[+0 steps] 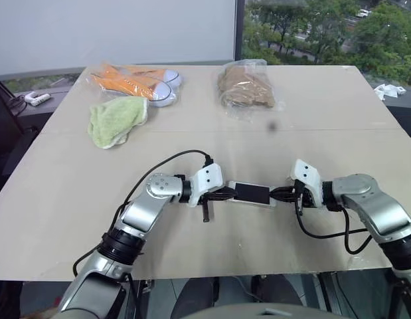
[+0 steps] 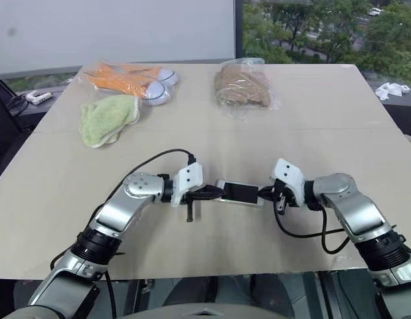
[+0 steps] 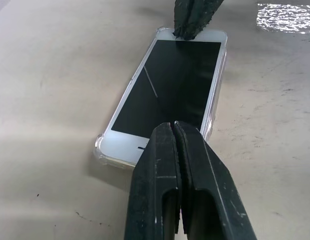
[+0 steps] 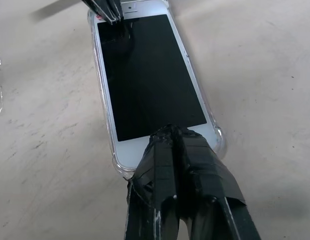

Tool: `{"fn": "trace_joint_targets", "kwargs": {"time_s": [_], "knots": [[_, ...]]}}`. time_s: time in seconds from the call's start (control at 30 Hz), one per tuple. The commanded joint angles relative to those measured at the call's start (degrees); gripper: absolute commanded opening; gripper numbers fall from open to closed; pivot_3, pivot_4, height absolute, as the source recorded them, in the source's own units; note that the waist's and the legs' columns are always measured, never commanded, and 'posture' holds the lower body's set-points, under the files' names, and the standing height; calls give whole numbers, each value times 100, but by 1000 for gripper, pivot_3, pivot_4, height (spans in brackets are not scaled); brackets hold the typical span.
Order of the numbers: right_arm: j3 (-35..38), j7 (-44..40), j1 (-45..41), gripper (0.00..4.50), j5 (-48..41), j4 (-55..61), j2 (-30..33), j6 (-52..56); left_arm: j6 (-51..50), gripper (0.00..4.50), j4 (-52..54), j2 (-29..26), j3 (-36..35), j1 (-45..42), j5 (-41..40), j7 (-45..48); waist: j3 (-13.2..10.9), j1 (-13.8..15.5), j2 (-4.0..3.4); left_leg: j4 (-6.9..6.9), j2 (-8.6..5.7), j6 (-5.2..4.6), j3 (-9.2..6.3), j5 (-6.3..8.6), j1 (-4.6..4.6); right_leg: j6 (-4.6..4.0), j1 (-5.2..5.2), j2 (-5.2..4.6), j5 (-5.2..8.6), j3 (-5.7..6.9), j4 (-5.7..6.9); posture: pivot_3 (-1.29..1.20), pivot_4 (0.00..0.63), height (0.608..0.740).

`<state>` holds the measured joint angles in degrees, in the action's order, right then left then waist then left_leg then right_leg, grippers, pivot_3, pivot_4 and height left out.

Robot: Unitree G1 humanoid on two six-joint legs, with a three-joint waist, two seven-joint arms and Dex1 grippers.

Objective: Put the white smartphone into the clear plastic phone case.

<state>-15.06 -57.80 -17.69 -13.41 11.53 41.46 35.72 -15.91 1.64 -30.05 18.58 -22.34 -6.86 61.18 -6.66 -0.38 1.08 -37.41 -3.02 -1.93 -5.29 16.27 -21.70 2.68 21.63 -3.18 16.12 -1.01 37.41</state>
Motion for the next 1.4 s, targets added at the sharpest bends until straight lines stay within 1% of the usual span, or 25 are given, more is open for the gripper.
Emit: {"fn": "trace_joint_targets", "kwargs": {"time_s": [0.03,0.17,0.4,0.63,0.77,0.83,0.93,1.03,1.1,1.27,1.4], "knots": [[-473,-64,437,0,94,-50,104,524,15,69,106,-10,42,-30,30,11,-4,15,-6,0,0,0,0,0,-3,0,3,0,0,0,-1,0,150,740],[-383,-164,526,0,-109,315,252,713,24,69,83,9,66,-43,47,13,-12,40,-17,5,0,1,-1,-1,-8,0,4,0,0,2,-15,0,150,740],[-520,-281,732,0,-203,601,578,926,33,69,60,25,82,-60,61,19,-14,128,-21,21,0,22,-7,-12,-24,1,7,1,0,11,-57,0,150,740],[-586,-382,761,0,-299,794,591,690,56,69,47,24,98,-59,65,39,-14,132,-20,22,-2,21,-10,-11,-28,2,4,0,0,14,-65,0,150,740],[-518,-516,795,0,-515,1024,557,650,66,69,41,18,97,-57,67,49,-14,123,-20,21,-2,21,-10,-11,-28,2,3,1,0,15,-64,0,150,740],[-538,-496,814,0,-455,1031,596,640,71,69,42,22,101,-55,74,52,-14,119,-20,21,-2,21,-10,-11,-28,2,4,2,0,15,-62,0,150,740],[-549,-455,838,0,-130,909,629,96,81,69,39,35,98,-50,83,63,-16,116,-21,21,-1,21,-10,-11,-29,2,4,3,0,15,-61,0,150,740],[-386,-454,847,0,-198,909,463,-342,98,69,18,38,119,-43,96,83,-23,115,-24,13,-1,21,-9,-12,-28,3,3,4,-1,14,-56,0,150,740],[-357,-491,866,0,-206,944,459,-514,120,69,-8,37,142,-44,114,90,-45,124,-26,8,-2,21,-8,-12,-28,4,4,4,-2,13,-51,0,150,740],[-374,-422,954,0,-4,826,581,-616,153,69,-47,41,166,-62,117,81,-62,120,-47,0,-6,21,-8,-12,-28,5,6,2,-3,12,-33,0,150,740],[-155,-405,938,0,-293,885,449,-609,167,69,-63,42,173,-55,121,80,-63,119,-48,-2,-7,22,-7,-13,-28,6,5,2,-3,12,-33,0,150,740]]}}
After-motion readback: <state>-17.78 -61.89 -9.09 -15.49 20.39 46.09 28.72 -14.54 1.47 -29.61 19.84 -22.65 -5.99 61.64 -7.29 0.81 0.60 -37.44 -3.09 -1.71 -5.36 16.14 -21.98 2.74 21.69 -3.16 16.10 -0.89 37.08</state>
